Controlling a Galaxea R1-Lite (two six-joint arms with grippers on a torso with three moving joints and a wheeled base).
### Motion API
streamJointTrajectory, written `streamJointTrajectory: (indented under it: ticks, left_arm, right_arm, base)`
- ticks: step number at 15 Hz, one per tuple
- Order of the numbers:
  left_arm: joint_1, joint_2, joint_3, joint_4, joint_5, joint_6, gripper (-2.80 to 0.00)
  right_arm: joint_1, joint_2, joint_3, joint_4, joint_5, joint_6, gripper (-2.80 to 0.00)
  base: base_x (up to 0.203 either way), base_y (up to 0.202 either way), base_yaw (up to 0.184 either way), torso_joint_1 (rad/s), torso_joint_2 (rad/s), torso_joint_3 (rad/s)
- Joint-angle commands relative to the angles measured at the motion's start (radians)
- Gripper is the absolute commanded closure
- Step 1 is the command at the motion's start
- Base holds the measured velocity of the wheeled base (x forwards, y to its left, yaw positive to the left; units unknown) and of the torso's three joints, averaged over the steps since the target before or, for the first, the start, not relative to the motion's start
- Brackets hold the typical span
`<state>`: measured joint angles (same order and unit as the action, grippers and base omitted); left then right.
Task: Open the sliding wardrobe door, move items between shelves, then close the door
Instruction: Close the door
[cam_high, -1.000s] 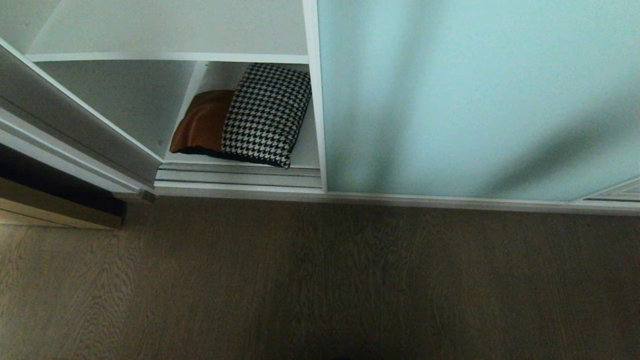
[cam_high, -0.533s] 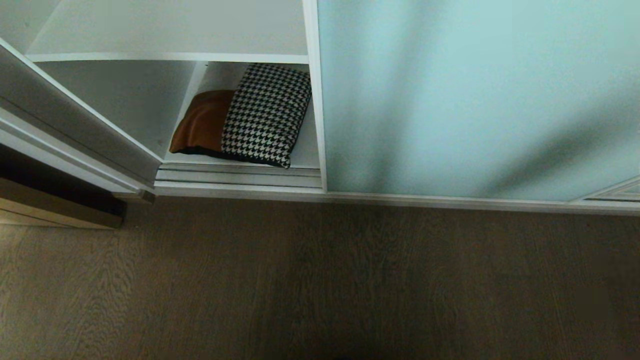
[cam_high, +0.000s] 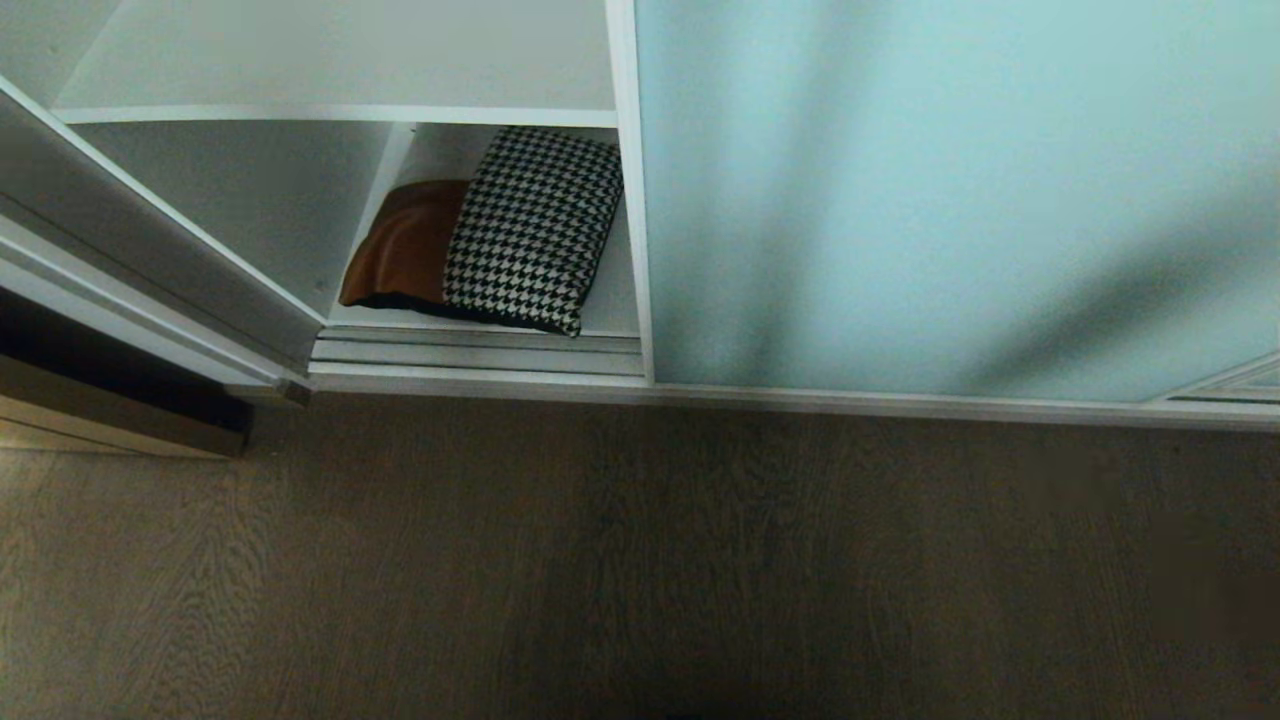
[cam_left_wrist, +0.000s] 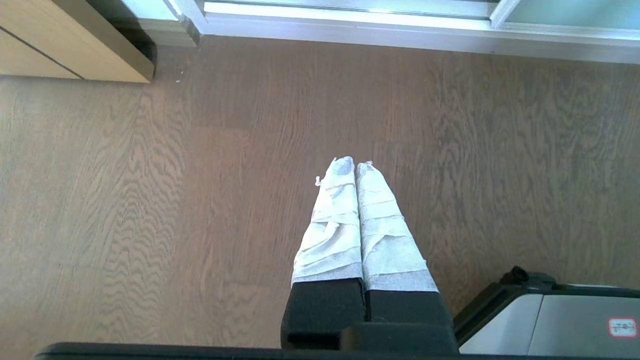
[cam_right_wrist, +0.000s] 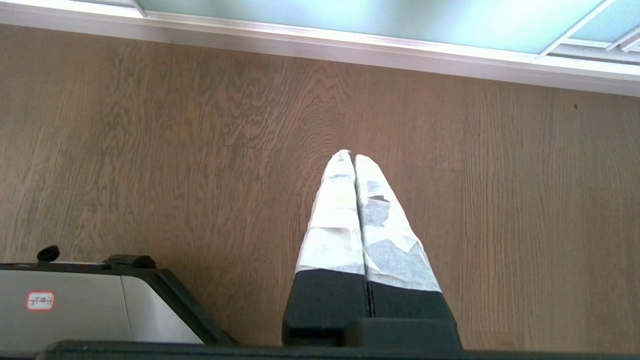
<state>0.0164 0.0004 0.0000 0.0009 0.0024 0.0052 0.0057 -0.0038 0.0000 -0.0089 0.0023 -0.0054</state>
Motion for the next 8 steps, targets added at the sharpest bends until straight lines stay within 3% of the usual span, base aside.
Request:
streamJointTrajectory:
  ticks: [1,8]
  left_arm:
    - [0.000,0.001,0.001,0.001,0.002,0.004,0.00]
    - [0.000,0.001,0.002,-0.001,0.001,-0.008,0.00]
  right_arm:
    - [0.000,0.002,0.000,0.000,0.001,-0.001,0.00]
    - [0.000,0.002,0.000,0.000,0.001,-0.001,0.00]
  base:
    - [0.000,0.000,0.000,0.000,0.00,0.000]
    - [0.000,0.000,0.000,0.000,0.00,0.000]
